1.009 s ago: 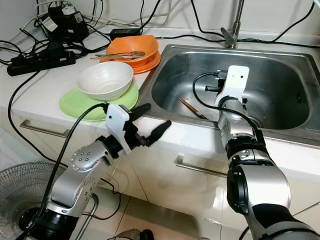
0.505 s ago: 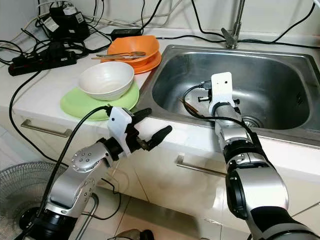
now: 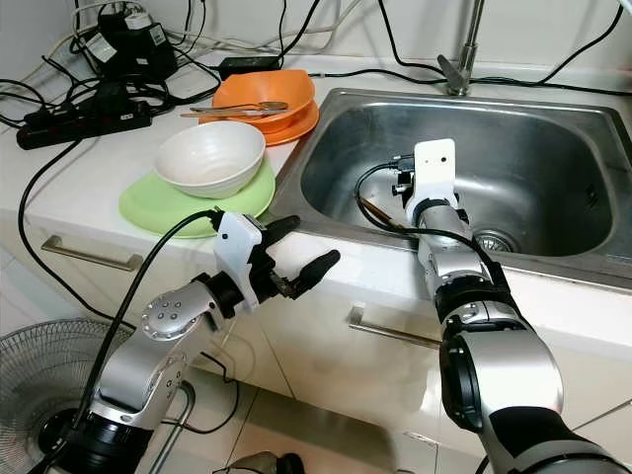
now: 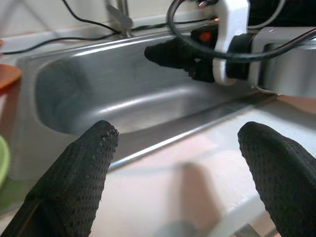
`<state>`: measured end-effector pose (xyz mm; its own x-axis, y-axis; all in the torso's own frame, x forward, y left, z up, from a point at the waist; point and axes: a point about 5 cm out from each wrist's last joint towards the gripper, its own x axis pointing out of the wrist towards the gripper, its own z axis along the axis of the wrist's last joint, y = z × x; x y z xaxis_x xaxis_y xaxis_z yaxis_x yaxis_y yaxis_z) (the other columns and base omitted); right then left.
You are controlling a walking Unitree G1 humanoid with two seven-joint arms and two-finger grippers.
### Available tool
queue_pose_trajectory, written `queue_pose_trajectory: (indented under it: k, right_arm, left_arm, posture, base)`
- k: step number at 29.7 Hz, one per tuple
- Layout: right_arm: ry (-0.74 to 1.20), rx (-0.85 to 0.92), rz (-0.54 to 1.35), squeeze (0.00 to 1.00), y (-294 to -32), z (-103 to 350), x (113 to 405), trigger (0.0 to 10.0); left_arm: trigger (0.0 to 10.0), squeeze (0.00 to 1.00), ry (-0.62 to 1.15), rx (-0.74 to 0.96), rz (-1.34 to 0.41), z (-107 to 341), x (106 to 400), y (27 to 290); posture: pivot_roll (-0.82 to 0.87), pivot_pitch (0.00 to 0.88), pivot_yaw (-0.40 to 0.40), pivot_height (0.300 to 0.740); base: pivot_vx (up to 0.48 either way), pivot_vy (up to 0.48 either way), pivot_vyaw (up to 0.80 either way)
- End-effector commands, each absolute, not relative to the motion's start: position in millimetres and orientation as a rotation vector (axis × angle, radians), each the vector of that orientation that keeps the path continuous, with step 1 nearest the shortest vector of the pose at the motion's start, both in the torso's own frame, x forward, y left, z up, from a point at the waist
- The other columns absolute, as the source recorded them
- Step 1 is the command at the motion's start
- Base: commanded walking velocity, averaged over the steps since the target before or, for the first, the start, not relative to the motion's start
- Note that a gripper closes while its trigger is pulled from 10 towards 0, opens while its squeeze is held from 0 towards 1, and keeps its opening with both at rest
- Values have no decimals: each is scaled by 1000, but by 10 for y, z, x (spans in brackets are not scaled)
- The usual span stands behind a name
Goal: Kitchen organization
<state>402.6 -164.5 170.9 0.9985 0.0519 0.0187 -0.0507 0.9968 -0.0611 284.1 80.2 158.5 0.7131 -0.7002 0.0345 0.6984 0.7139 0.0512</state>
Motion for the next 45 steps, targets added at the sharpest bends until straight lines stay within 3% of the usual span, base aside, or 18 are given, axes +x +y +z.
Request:
queue_pose_trajectory:
  k: [1, 2, 3, 4, 17, 18, 19, 20, 21, 22, 33, 45]
  right_arm:
    - [-107, -20, 98, 1000, -1539, 1928, 4074, 10000]
    - [-111, -20, 106, 1000, -1525, 1936, 4074, 10000]
    - [-116, -13, 133, 1000, -1489, 1943, 4072, 10000]
    - [-119, -8, 152, 1000, -1464, 1948, 4070, 10000]
    - [-242, 103, 419, 1000, -1250, 2057, 3870, 10000]
    - [-251, 117, 438, 878, -1240, 2080, 3839, 10000]
    - [-255, 126, 451, 435, -1234, 2095, 3817, 10000]
    - [-258, 130, 454, 0, -1228, 2106, 3801, 10000]
    - [-258, 137, 460, 0, -1217, 2113, 3785, 10000]
    - [-260, 143, 465, 0, -1197, 2117, 3764, 10000]
    - [-304, 149, 519, 0, -1104, 2234, 3610, 10000]
    - [-331, 139, 519, 0, -1116, 2391, 3543, 10000]
  left_arm:
    - [10000, 0, -79, 60, -718, 1644, 2899, 882]
    - [10000, 0, -82, 63, -709, 1650, 2907, 891]
    - [10000, 545, -91, 69, -692, 1665, 2921, 909]
    - [10000, 1000, -98, 73, -682, 1675, 2929, 921]
    - [10000, 1000, -147, 79, -582, 1761, 3019, 1031]
    - [10000, 1000, -159, 108, -546, 1786, 3048, 1068]
    - [10000, 1000, -168, 127, -520, 1804, 3068, 1093]
    - [10000, 882, -180, 140, -496, 1838, 3093, 1131]
    - [10000, 263, -195, 157, -472, 1876, 3119, 1172]
    - [10000, 0, -218, 171, -440, 1936, 3153, 1233]
    - [10000, 0, -393, 138, -212, 2217, 3147, 1510]
    - [10000, 0, -468, 88, -97, 2353, 3157, 1699]
  posture:
    - [11, 46, 122, 740]
    - [11, 46, 122, 740]
    - [11, 45, 120, 740]
    - [11, 45, 120, 740]
    - [-10, 47, 121, 740]
    - [-14, 47, 123, 740]
    - [-14, 47, 123, 740]
    - [-16, 45, 125, 740]
    - [-16, 45, 125, 740]
    - [-15, 45, 124, 740]
    - [-19, 46, 119, 740]
    - [-27, 37, 124, 740]
  base:
    - [0, 0, 0]
    - [0, 0, 0]
    - [0, 0, 0]
    - [0, 0, 0]
    - [0, 0, 0]
    - [0, 0, 0]
    - [0, 0, 0]
    - [0, 0, 0]
    - [0, 0, 0]
    - [0, 0, 0]
    - [0, 0, 0]
    - [0, 0, -610]
